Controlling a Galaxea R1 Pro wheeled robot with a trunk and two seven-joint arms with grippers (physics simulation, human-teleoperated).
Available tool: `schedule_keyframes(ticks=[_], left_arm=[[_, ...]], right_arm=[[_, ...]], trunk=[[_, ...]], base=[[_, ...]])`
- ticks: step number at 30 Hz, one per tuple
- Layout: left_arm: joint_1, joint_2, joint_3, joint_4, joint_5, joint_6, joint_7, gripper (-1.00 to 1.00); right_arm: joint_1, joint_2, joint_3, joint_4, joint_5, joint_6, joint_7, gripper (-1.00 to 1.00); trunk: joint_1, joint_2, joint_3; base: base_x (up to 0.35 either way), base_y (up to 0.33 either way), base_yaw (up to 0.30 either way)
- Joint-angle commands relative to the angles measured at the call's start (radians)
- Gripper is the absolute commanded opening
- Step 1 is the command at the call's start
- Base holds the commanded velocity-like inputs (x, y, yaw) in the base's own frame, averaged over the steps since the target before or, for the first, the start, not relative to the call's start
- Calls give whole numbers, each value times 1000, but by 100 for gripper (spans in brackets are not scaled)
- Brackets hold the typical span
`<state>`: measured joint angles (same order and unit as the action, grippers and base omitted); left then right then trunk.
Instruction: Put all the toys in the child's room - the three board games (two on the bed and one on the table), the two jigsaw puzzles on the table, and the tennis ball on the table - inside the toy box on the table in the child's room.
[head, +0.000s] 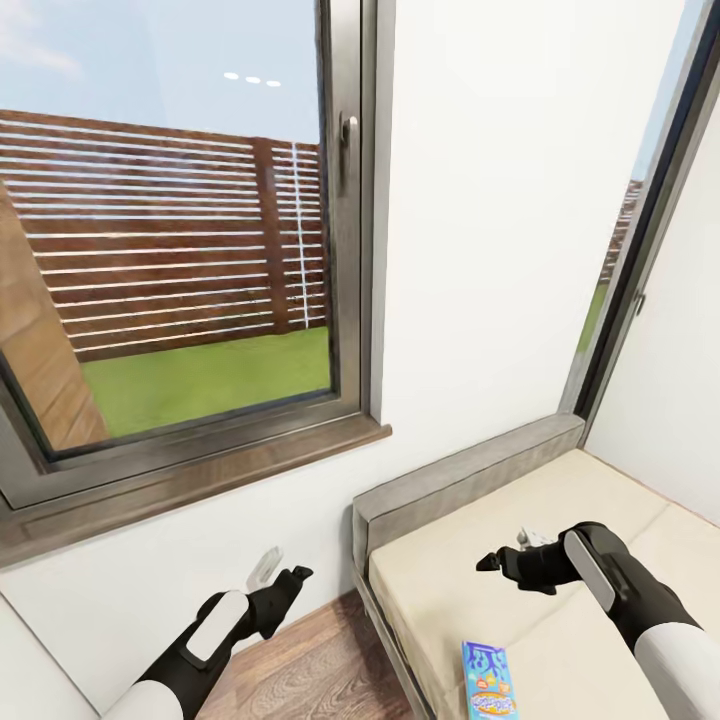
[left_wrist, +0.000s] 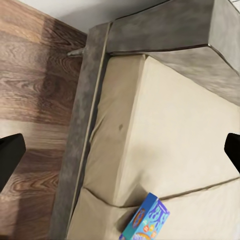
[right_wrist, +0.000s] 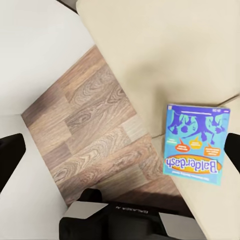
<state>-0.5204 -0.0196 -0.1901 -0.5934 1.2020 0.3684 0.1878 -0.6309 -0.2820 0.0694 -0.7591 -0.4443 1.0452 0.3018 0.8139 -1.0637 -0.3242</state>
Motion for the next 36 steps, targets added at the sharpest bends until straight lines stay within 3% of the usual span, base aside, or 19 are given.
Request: schedule_keyframes(ticks=[1, 15, 36], left_arm=[[-1, 0, -3, -1, 11, 1, 9, 100], [-1, 1, -3, 5, 13, 2, 9, 100], [-1, 3, -2, 6, 15, 3, 7, 100]], right_arm=[[-1, -1, 2, 3, 10, 2, 10, 100], [-4, -7, 1, 26, 10, 2, 8, 100], [-7, -44, 1, 37, 9, 2, 19, 100]], trunk=[[4, -8, -5], [58, -106, -48], [138, -253, -114]], base=[[0, 0, 0], [0, 0, 0], [0, 0, 0]])
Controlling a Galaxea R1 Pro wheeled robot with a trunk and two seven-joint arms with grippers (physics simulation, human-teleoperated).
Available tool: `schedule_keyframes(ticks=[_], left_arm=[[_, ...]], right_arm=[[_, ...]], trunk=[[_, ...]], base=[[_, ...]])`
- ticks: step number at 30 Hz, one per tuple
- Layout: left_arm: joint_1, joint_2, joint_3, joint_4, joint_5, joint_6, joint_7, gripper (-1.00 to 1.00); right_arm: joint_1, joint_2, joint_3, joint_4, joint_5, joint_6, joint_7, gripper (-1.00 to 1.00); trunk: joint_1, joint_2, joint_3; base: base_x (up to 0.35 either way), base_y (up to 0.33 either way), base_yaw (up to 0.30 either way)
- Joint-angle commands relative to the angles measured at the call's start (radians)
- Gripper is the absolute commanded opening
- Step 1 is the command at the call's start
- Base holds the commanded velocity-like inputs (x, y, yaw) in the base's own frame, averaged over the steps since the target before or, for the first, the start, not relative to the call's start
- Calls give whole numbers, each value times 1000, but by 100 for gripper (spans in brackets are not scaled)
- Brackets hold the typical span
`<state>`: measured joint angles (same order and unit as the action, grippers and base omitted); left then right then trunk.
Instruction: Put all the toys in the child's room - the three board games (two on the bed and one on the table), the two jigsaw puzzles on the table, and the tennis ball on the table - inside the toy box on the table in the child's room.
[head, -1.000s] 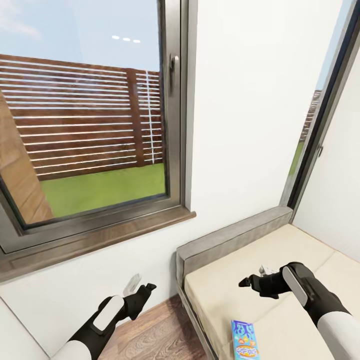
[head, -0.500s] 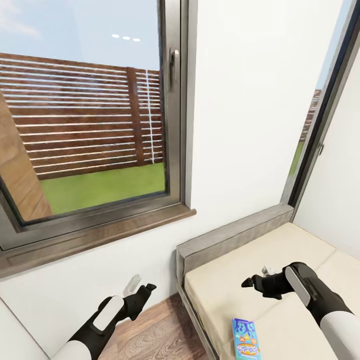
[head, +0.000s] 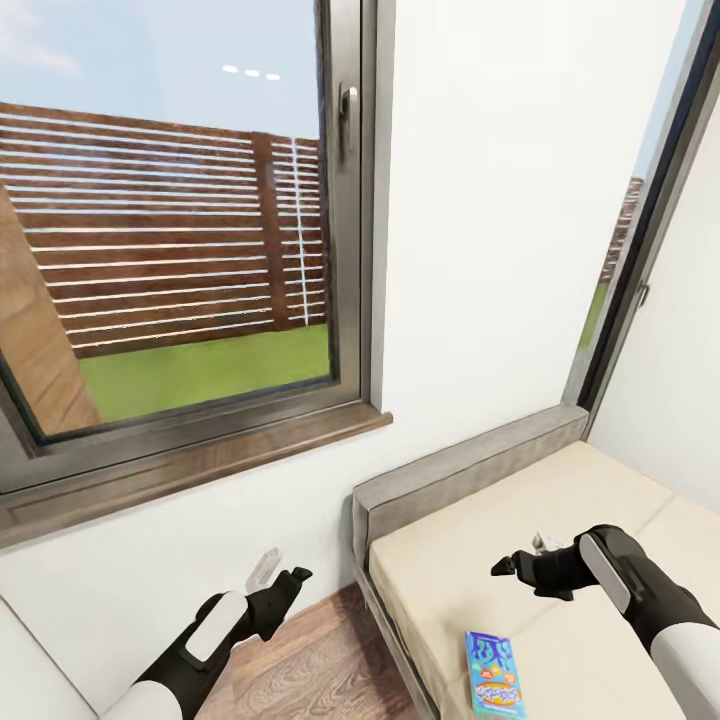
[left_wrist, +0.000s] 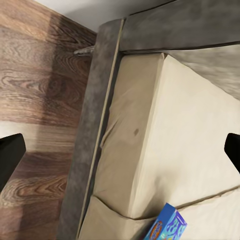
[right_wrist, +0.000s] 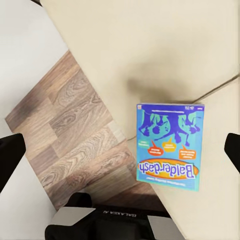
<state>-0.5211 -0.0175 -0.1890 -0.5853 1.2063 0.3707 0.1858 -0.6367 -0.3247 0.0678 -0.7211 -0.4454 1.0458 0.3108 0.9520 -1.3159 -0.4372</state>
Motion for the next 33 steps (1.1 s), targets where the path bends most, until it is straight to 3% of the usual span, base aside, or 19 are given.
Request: schedule_keyframes(ticks=[1, 33], left_arm=[[0, 1, -3, -2, 10, 1, 9, 100], [0, 2, -3, -2, 10, 1, 9, 100]], right_arm=[[-1, -2, 3, 0, 10, 1, 11, 100], [6, -9, 4, 35, 12, 1, 11, 100]], trunk=[[4, -8, -4], [127, -232, -105]], base=[[0, 0, 0], [0, 0, 0]])
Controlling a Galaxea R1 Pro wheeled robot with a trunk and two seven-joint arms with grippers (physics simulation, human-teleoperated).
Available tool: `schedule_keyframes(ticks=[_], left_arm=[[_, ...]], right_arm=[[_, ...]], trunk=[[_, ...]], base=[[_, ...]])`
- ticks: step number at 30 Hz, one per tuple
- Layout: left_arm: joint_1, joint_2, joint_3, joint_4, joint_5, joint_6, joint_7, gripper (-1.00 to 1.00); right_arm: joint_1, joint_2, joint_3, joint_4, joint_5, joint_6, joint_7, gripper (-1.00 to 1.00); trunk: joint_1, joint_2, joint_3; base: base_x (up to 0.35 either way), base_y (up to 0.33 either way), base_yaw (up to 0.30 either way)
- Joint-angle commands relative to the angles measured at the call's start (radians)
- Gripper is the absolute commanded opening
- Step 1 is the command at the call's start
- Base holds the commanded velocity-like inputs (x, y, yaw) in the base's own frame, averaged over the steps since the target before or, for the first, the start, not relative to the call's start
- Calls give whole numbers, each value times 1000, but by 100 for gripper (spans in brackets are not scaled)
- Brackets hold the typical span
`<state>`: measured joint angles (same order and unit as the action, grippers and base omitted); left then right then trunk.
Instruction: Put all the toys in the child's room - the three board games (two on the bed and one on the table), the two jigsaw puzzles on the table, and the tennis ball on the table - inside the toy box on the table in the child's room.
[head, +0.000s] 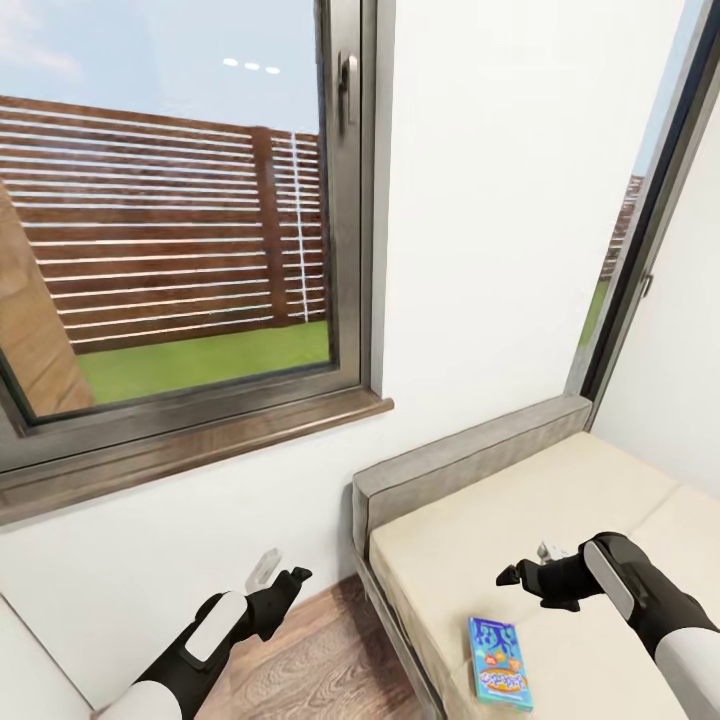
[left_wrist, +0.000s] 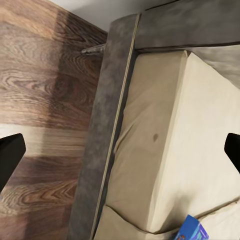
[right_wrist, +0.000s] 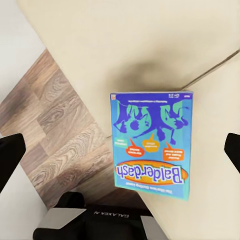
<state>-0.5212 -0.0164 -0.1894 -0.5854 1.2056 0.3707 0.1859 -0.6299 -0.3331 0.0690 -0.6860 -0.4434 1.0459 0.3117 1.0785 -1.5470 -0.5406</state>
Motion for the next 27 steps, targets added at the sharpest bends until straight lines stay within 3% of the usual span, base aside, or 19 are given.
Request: schedule_keyframes(ticks=[1, 27], left_arm=[[0, 0, -3, -2, 11, 1, 9, 100], [0, 1, -3, -2, 12, 0, 10, 100]], right_arm=[[-1, -1, 3, -1, 10, 1, 10, 100], [0, 9, 9, 3, 10, 1, 12, 100]], trunk=[[4, -8, -4], [104, -190, -86]], base=[[0, 0, 0], [0, 0, 0]])
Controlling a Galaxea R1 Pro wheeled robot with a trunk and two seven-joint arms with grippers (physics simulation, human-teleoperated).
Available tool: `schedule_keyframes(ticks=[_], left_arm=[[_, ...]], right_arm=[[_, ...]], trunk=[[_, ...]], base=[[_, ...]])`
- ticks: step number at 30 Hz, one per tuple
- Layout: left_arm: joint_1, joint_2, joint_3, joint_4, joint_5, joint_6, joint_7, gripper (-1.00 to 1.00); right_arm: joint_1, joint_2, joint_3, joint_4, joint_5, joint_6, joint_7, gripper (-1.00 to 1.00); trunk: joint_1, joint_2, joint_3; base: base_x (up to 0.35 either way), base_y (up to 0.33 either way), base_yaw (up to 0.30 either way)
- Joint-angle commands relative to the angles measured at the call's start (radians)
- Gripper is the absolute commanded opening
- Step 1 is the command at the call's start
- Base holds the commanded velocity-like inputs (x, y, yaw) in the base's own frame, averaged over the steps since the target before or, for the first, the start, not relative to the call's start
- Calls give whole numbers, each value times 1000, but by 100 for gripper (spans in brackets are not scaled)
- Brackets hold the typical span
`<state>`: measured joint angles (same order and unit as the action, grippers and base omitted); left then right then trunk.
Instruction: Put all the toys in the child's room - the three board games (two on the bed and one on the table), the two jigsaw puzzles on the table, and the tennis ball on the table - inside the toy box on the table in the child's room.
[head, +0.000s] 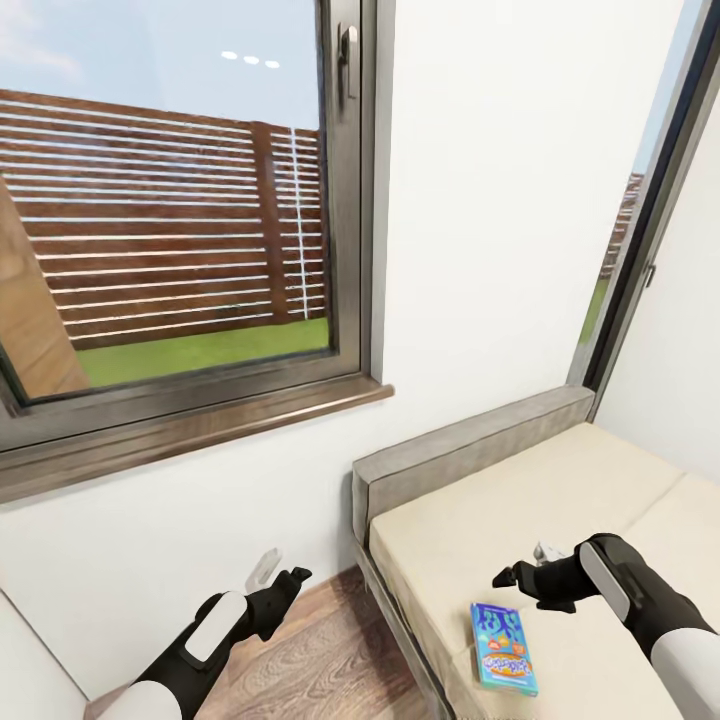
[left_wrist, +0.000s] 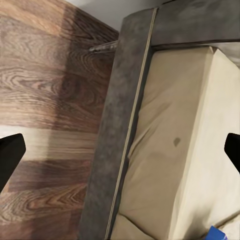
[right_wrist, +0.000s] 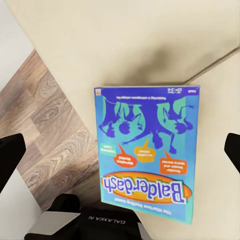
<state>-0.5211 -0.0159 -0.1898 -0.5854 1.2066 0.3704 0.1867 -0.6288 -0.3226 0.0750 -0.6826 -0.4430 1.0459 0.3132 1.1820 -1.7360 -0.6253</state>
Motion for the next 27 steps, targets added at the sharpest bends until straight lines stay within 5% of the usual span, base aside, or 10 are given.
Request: schedule_keyframes(ticks=[1, 27], left_arm=[[0, 1, -3, -2, 11, 0, 9, 100], [1, 1, -3, -2, 13, -5, 10, 100]], right_arm=[[-1, -1, 3, 0, 9, 1, 10, 100], [4, 2, 9, 0, 10, 1, 10, 100]], trunk=[[4, -8, -4], [4, -8, -4]], base=[[0, 0, 0], [0, 0, 0]])
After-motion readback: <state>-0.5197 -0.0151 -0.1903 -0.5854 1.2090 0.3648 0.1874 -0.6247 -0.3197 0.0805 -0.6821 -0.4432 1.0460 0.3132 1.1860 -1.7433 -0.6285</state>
